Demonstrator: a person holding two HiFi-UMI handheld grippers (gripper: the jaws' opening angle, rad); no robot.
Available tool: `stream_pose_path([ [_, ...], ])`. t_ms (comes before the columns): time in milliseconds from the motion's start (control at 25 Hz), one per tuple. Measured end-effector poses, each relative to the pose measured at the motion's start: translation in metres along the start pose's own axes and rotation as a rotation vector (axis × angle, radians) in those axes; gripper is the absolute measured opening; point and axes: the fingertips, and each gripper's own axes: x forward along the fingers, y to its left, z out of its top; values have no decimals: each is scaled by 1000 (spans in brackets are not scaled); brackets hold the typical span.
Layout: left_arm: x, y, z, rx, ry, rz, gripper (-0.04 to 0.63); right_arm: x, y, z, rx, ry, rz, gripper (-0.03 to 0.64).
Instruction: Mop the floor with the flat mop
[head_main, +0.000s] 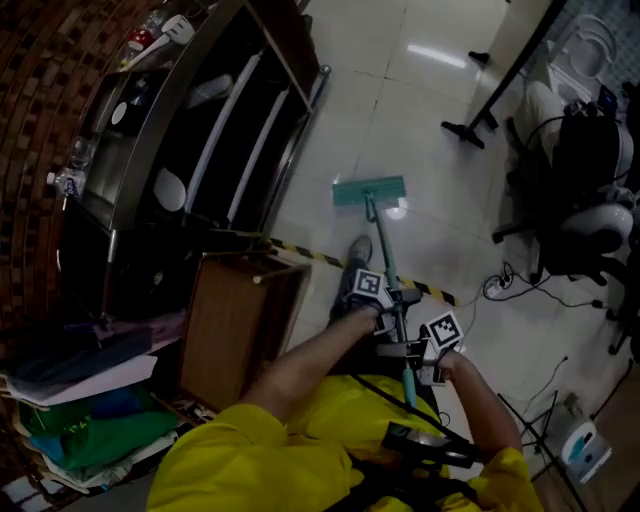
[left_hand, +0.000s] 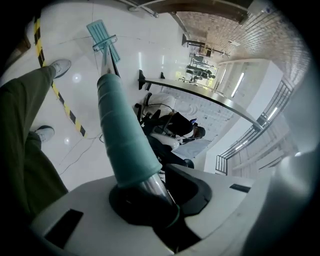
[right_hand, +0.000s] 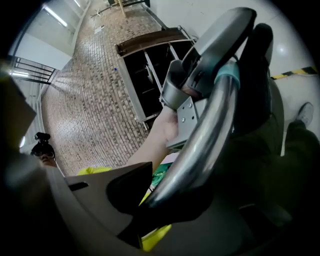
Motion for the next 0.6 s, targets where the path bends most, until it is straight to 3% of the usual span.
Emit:
stream_pose_path([
  [200,2,45,87,22,-3,-1,77,5,-57,80,-15,8,5,112],
  [360,-2,96,147,-4,-32,-26,74,11,-118,135,-7,-17,-13,109],
  [480,-6,120,182,-7,-35,-68,69,19,-149,166,42,-33,7,89],
  [600,-9,137,190,31,4,-52,58,31,-170,168,25,45,-18,63],
])
